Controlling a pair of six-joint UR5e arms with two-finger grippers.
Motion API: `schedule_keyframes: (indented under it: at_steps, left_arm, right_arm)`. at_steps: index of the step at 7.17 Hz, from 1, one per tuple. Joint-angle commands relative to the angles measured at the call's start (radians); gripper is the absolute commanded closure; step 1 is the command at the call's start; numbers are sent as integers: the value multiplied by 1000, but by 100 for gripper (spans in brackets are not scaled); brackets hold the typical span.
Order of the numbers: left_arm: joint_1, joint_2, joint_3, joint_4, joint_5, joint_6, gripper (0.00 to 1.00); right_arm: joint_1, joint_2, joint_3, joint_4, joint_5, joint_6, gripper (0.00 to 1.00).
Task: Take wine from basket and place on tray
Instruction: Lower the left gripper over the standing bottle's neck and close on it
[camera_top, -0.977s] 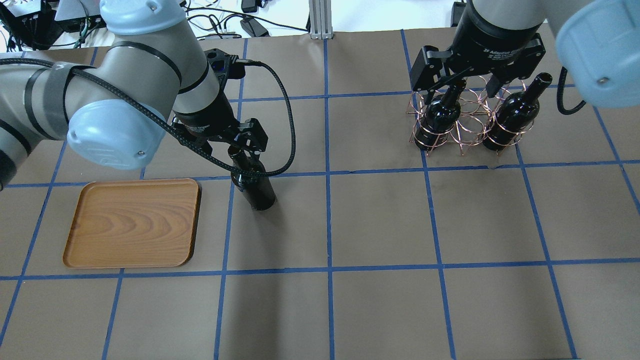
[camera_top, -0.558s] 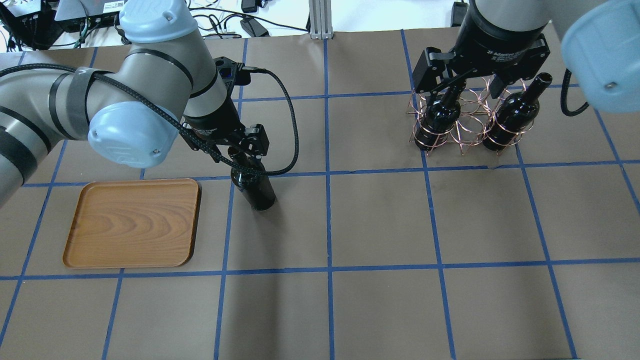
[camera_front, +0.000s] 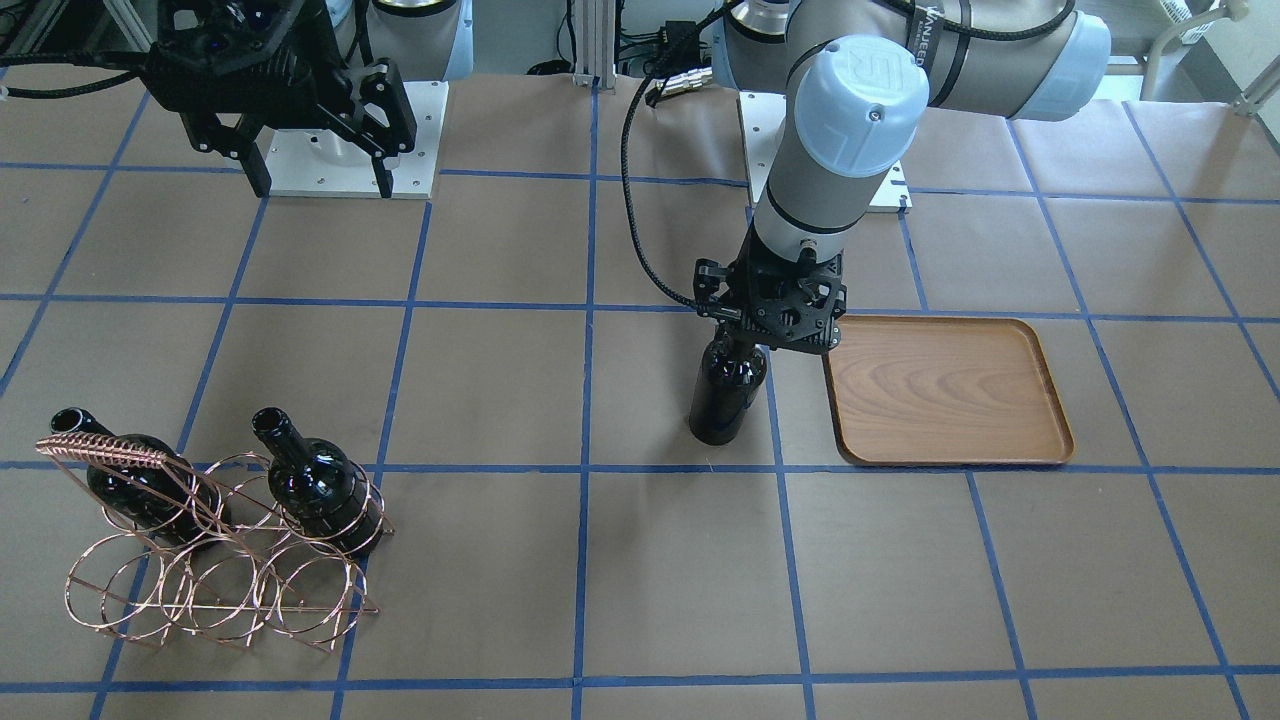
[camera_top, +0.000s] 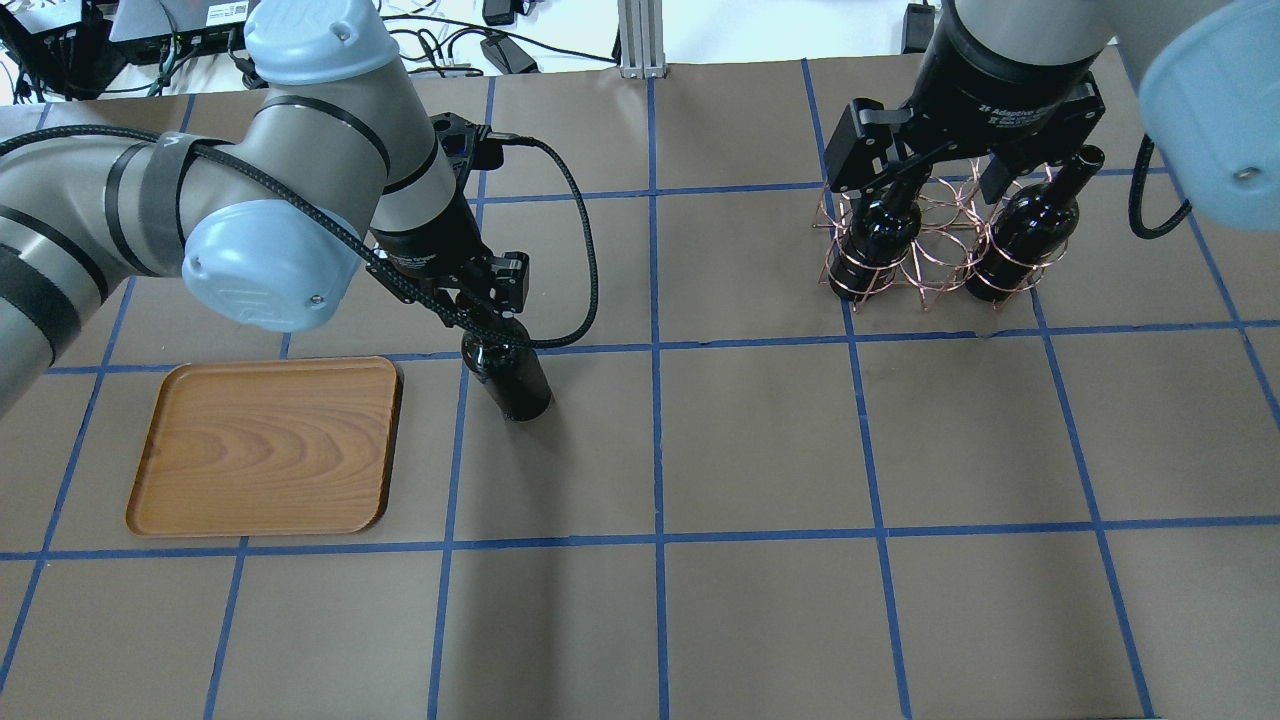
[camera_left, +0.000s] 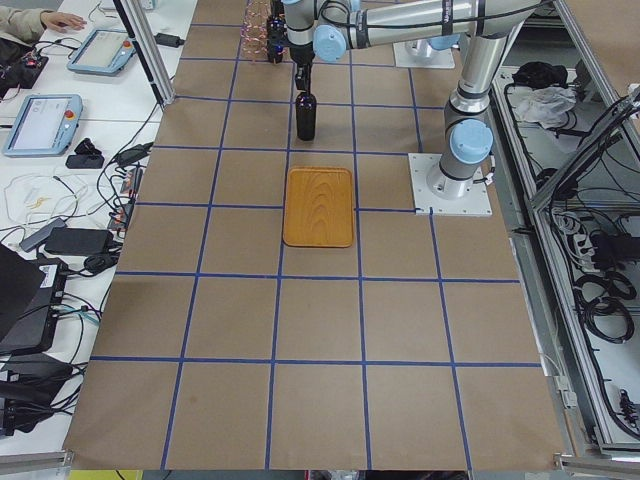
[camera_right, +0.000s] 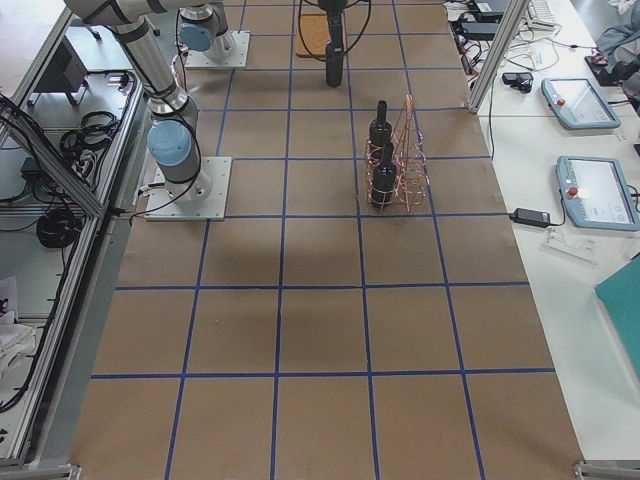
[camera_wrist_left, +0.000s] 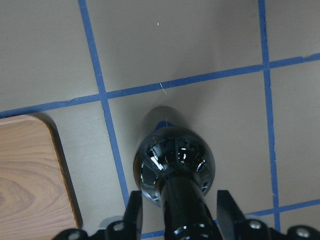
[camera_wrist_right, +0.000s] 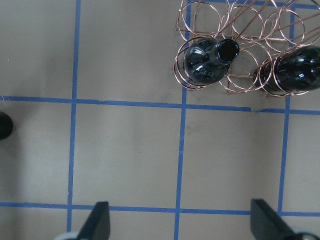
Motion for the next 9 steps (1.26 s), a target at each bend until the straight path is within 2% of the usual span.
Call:
schedule_keyframes:
  at_steps: [1,2,4,5,6,9]
  left_arm:
    - [0,-9,4,40,-1,2,38]
    - [0,-18,2,51,-4,1,38]
    - [0,-14,2,45,-3,7,42]
    - [0,-12,2,41,0,7,66]
    - [0,-12,2,32,-1,7,100]
    - [-2,-12,4,13,0,7,100]
  right_arm:
    - [-7,80,-106,52,1,-1,0]
    - [-10,117,-168,110,-2,1,0]
    - [-4,107,-165,138,1,17,0]
    - [-4,105,-165,138,2,19,0]
    - [-4,105,-165,140,1,19,0]
    - [-4,102,-164,137,4,17,0]
